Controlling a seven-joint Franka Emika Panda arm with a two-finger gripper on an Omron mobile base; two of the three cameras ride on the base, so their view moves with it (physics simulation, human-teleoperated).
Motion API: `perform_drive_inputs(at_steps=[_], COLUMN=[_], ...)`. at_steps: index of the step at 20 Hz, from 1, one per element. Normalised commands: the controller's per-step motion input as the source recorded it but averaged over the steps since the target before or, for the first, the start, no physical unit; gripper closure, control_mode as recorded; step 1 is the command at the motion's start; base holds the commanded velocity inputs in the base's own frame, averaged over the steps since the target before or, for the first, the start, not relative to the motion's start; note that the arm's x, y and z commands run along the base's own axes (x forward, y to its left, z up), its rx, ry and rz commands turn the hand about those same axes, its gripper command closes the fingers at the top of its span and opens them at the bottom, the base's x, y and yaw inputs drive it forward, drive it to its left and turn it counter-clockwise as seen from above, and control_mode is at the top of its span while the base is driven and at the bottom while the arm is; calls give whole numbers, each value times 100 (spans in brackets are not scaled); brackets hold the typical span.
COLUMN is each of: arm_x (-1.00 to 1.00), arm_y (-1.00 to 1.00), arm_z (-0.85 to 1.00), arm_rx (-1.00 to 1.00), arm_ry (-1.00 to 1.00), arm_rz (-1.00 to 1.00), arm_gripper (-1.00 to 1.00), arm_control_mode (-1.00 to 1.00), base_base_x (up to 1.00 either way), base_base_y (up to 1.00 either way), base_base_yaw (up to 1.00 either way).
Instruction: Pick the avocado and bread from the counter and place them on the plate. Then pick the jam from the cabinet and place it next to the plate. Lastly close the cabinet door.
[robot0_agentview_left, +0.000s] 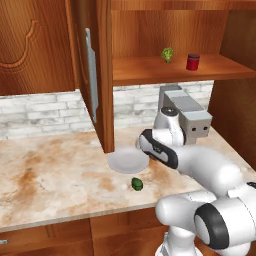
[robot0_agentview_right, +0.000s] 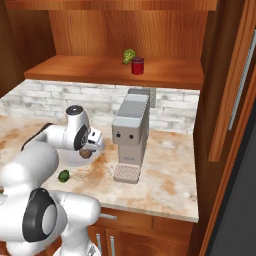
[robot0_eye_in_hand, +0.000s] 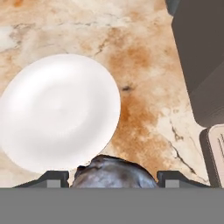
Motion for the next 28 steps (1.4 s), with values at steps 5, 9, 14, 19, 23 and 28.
perform_drive_inputs(at_steps=[5, 9, 14, 19, 23, 28], arm_x=[45, 22, 5, 0, 0, 0], arm_y=[22, 17, 16, 21, 16, 3], arm_z=[0, 0, -5, -18, -16, -26], arm_rx=[0, 0, 0, 0, 0, 0], arm_ry=[2, 1, 1, 1, 0, 0], arm_rz=[3, 6, 5, 3, 3, 5], arm_gripper=[100, 100, 100, 100, 100, 100], arm_control_mode=[-100, -100, -100, -100, -100, -100], base_base_x=[0, 0, 0, 0, 0, 0], base_base_y=[0, 0, 0, 0, 0, 0], base_base_yaw=[0, 0, 0, 0, 0, 0])
